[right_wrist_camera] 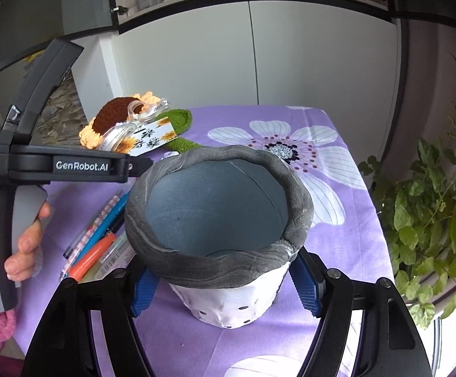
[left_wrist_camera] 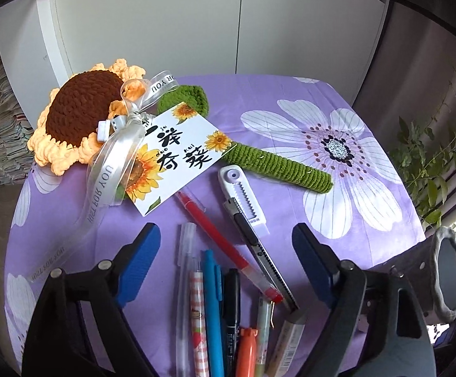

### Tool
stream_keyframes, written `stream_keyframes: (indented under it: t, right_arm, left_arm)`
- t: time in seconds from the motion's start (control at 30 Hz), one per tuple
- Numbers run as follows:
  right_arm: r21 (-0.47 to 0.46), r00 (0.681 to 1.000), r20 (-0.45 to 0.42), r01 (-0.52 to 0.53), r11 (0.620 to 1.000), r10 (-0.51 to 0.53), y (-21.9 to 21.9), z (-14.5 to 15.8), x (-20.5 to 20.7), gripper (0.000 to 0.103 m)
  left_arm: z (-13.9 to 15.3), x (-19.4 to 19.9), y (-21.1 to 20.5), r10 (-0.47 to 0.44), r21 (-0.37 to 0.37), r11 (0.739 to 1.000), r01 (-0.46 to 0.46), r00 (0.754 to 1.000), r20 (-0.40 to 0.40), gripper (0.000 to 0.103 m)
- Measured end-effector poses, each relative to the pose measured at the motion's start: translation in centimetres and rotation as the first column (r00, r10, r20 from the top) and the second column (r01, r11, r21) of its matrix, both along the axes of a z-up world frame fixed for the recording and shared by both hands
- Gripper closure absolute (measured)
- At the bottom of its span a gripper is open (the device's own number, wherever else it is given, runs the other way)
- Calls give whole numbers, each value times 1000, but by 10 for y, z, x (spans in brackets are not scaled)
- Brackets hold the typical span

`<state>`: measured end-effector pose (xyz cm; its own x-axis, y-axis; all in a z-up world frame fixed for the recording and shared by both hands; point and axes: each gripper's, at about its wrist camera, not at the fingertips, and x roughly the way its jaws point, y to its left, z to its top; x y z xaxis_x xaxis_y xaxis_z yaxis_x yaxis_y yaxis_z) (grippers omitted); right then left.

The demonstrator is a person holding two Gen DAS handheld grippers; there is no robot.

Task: Organize stationery
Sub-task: 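Grasp the white-and-black utility knife with the left tool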

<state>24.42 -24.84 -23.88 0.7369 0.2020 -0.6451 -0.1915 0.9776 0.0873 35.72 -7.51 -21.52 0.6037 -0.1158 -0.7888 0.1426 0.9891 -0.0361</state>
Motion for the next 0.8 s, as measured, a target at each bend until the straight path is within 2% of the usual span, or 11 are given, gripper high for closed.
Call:
stream_keyframes:
  t: [0.13, 0.2, 0.27, 0.4, 0.57, 0.63, 0.8]
  right_arm:
    - [-20, 998, -6, -65, 998, 65, -3, -1, 1, 23]
    - [-35, 997, 6, -79, 996, 79, -6, 0, 1, 23]
    - [-31, 996, 1, -86, 996, 86, -8, -1, 2, 23]
    - [-25, 995, -26, -99, 995, 98, -7, -5, 5, 27]
    - [-65, 994, -47, -102, 993, 99, 0, -9, 7, 29]
    - [-70, 994, -42, -99, 993, 96, 0, -9, 6, 29]
    - [-75, 997, -28, -76, 994, 74, -3, -7, 4, 29]
  left_arm:
    - [-1, 1, -2, 3, 14, 1000, -3, 1000, 2, 22]
    - [-1, 1, -2, -3, 11, 1000, 3, 1000, -4, 30]
    - [-1, 2, -3, -8, 9, 1000, 8, 1000, -3, 31]
    - [-3, 0, -7, -25, 26, 999, 25, 1000, 5, 32]
    - [-9, 3, -13, -42, 39, 998, 41, 999, 3, 34]
    - [-12, 7, -14, -41, 37, 998, 41, 999, -7, 39]
    - [-21, 15, -14, -47, 11, 999, 48, 997, -60, 69]
